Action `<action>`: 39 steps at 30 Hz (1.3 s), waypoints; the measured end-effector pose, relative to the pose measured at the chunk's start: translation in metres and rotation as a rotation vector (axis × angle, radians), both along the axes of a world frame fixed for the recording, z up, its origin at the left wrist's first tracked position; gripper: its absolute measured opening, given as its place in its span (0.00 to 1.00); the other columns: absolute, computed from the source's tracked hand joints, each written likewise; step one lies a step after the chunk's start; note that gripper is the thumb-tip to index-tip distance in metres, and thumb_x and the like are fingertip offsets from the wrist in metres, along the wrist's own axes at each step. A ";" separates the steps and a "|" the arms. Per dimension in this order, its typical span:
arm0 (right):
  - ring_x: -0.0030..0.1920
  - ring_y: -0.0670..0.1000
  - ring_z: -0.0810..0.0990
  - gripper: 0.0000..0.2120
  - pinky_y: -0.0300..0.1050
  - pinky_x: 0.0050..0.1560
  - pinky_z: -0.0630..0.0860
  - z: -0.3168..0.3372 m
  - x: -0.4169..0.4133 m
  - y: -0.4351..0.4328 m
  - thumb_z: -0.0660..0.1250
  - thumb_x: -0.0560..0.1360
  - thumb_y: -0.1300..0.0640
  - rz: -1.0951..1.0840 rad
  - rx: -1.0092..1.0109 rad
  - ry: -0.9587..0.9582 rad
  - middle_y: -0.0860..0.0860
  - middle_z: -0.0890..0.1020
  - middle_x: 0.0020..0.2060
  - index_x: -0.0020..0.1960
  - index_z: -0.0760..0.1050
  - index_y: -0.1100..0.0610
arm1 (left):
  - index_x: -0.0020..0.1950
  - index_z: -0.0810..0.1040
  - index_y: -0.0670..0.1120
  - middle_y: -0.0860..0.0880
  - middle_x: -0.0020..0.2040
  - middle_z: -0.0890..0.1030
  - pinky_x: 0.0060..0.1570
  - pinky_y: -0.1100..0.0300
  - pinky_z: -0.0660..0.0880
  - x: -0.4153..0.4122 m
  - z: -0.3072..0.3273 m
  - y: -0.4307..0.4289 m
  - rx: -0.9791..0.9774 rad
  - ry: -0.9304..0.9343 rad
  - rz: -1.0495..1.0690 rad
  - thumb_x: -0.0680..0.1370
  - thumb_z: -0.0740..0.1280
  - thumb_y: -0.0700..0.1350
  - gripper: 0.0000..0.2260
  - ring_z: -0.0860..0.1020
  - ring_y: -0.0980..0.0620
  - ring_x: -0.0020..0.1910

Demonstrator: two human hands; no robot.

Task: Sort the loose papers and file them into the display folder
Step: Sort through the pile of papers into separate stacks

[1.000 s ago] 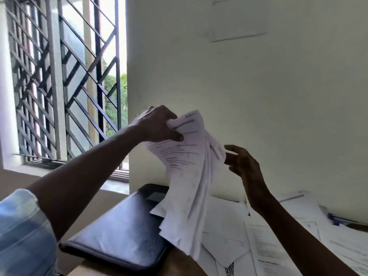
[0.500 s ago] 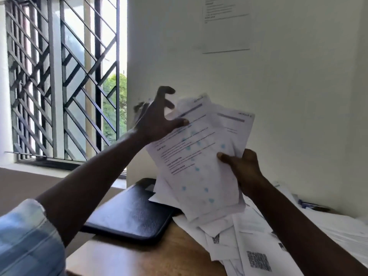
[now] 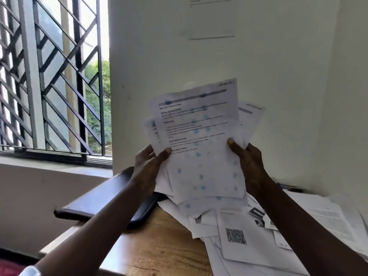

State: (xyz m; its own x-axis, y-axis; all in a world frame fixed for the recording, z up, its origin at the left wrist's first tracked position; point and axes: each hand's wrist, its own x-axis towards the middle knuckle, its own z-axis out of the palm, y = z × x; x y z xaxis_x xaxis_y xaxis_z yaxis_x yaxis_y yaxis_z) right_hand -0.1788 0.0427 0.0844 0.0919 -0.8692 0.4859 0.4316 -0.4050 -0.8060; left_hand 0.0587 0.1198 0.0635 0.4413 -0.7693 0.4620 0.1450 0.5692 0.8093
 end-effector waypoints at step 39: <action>0.52 0.39 0.81 0.18 0.33 0.48 0.80 -0.058 0.008 0.013 0.70 0.80 0.50 -0.586 -0.218 0.135 0.42 0.80 0.55 0.67 0.70 0.52 | 0.59 0.81 0.45 0.49 0.52 0.87 0.46 0.50 0.84 -0.040 -0.032 -0.035 -0.088 -0.247 0.213 0.77 0.73 0.46 0.12 0.86 0.47 0.50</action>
